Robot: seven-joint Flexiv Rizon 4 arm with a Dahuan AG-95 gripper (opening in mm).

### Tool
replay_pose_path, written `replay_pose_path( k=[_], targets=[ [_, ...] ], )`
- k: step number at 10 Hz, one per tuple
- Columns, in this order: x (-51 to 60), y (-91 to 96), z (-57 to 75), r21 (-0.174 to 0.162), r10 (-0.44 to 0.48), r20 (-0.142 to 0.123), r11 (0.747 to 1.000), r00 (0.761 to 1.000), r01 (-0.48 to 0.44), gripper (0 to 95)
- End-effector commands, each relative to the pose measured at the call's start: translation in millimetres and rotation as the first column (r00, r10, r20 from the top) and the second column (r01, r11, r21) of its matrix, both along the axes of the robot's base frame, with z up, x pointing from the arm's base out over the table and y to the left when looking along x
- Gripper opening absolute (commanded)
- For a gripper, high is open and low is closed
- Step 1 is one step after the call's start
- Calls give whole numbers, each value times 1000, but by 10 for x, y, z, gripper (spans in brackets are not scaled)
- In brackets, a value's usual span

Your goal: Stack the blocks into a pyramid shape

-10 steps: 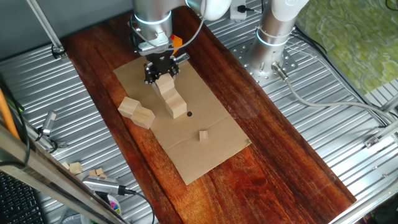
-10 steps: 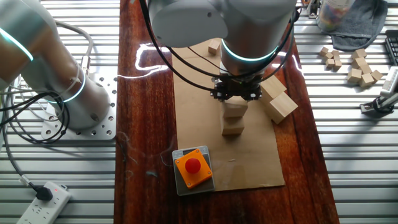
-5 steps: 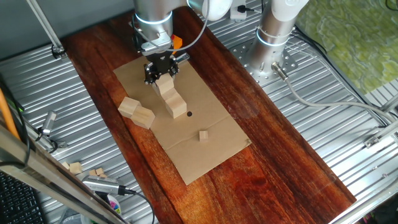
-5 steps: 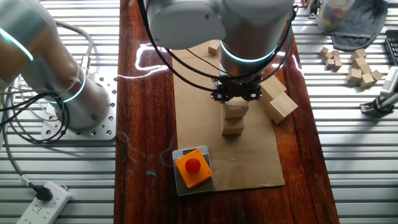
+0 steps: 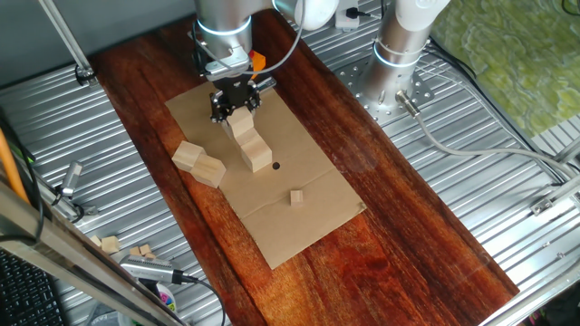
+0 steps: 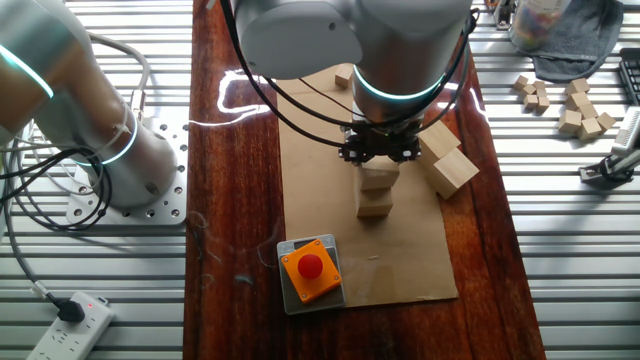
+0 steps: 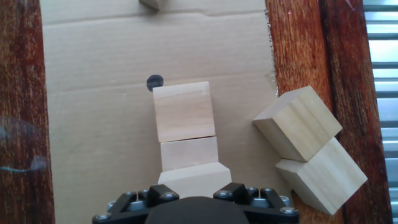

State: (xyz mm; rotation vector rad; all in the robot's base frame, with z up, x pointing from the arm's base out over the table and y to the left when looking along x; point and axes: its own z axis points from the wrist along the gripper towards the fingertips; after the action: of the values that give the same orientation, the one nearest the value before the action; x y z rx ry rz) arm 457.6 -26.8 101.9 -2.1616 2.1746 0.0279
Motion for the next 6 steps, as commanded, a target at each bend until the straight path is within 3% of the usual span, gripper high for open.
replay_pose_path(
  k=[1, 6],
  targets=[
    [3, -3, -8, -2, -15, 0, 1000, 1000, 15, 0],
    [3, -5, -12, -2, -37, -1, 999, 999, 37, 0]
  ],
)
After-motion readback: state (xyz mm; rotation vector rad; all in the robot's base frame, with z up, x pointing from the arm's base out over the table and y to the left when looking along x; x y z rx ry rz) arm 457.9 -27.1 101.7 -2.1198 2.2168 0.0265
